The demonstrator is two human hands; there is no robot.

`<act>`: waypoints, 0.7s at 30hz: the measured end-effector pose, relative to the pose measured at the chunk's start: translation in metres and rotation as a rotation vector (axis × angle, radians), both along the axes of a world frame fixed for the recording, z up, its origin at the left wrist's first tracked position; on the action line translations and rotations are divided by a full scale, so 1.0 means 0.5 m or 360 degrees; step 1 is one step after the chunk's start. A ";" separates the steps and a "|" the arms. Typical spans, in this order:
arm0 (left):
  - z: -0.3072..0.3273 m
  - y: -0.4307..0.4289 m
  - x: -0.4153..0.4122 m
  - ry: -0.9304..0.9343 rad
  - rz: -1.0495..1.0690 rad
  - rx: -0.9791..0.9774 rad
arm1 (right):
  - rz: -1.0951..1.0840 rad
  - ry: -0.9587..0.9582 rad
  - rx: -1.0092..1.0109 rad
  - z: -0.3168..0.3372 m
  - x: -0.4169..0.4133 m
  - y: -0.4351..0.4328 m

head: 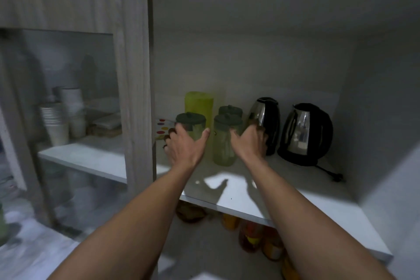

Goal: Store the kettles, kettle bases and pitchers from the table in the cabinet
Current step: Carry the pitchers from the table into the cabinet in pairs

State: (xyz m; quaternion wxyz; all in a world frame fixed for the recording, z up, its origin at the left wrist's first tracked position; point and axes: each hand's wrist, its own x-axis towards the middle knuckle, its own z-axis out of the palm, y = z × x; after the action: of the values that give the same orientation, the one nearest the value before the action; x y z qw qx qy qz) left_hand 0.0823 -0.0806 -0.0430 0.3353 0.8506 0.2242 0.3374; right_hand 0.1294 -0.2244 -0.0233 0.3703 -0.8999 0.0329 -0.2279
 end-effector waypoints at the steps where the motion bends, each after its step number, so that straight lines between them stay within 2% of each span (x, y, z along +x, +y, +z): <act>1: 0.005 0.006 -0.015 -0.0037 -0.0042 0.0054 | 0.0032 -0.0015 -0.0018 0.009 -0.021 0.003; 4: 0.023 0.031 -0.063 -0.0175 -0.0183 0.0176 | 0.0145 -0.0113 -0.0117 0.027 -0.076 0.016; 8: 0.043 0.090 -0.150 -0.0199 -0.0234 0.0366 | 0.0300 -0.0195 -0.0204 0.048 -0.149 0.065; 14: 0.039 0.228 -0.287 -0.0112 -0.0168 0.0506 | 0.0530 -0.0224 -0.0412 0.048 -0.256 0.187; 21: 0.008 0.409 -0.441 0.0047 0.0027 0.0584 | 0.0785 -0.0180 -0.0471 0.025 -0.354 0.363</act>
State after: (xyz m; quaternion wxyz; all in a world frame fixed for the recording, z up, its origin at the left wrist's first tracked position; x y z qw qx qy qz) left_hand -0.1382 0.1240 -0.0392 0.1684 0.9004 0.1711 0.3628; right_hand -0.0476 -0.0431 -0.0109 0.2807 -0.9107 -0.2413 -0.1832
